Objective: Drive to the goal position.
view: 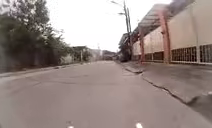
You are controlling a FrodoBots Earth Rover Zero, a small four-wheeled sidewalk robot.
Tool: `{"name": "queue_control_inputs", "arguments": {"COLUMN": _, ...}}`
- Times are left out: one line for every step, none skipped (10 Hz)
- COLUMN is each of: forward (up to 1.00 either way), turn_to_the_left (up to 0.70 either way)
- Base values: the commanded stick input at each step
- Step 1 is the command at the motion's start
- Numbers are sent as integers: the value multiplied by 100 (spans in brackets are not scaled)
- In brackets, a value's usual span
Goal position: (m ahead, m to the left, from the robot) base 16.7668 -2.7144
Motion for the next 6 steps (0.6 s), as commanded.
{"name": "queue_control_inputs", "arguments": {"forward": 100, "turn_to_the_left": 0}}
{"name": "queue_control_inputs", "arguments": {"forward": 100, "turn_to_the_left": 0}}
{"name": "queue_control_inputs", "arguments": {"forward": 100, "turn_to_the_left": 0}}
{"name": "queue_control_inputs", "arguments": {"forward": 100, "turn_to_the_left": 0}}
{"name": "queue_control_inputs", "arguments": {"forward": 100, "turn_to_the_left": 0}}
{"name": "queue_control_inputs", "arguments": {"forward": 100, "turn_to_the_left": 0}}
